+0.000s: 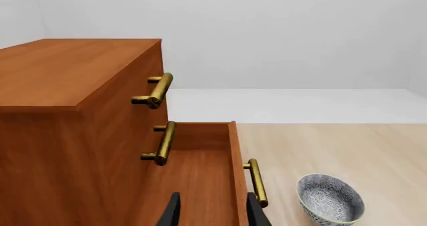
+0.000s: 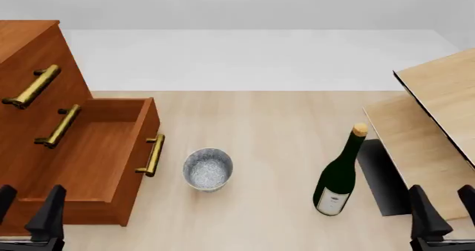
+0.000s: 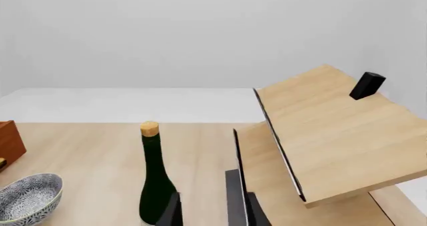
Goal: Close the bottom drawer of the cabinet and open the top drawer.
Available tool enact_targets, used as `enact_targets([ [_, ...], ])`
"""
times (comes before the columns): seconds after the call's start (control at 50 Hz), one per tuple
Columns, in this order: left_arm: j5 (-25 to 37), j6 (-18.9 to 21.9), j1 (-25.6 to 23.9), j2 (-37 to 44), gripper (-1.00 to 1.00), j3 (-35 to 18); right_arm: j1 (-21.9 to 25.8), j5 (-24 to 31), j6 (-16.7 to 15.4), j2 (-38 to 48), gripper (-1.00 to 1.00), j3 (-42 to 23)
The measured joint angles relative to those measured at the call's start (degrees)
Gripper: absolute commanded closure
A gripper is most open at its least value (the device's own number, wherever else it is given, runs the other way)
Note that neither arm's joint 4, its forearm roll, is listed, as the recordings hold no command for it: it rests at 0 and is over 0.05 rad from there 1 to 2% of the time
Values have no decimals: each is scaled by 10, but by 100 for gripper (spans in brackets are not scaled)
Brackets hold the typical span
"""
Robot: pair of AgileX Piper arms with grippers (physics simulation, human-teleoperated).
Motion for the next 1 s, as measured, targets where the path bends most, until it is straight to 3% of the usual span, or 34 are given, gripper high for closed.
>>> enact_targets([
  [0.38,-11,1,-4,15,-100,-1,-4,-5,-1,4,-100,-2],
  [0.56,-42,3,-8,59,-100,-12,-4,-8,-1,8,-100,-2],
  [0.76,-62,-43,-38,154,-100,-62,-4,-8,-1,8,-100,-1],
  [1.0,-29,-88,-74,249,-100,-148,-3,-6,-1,6,-100,-1],
])
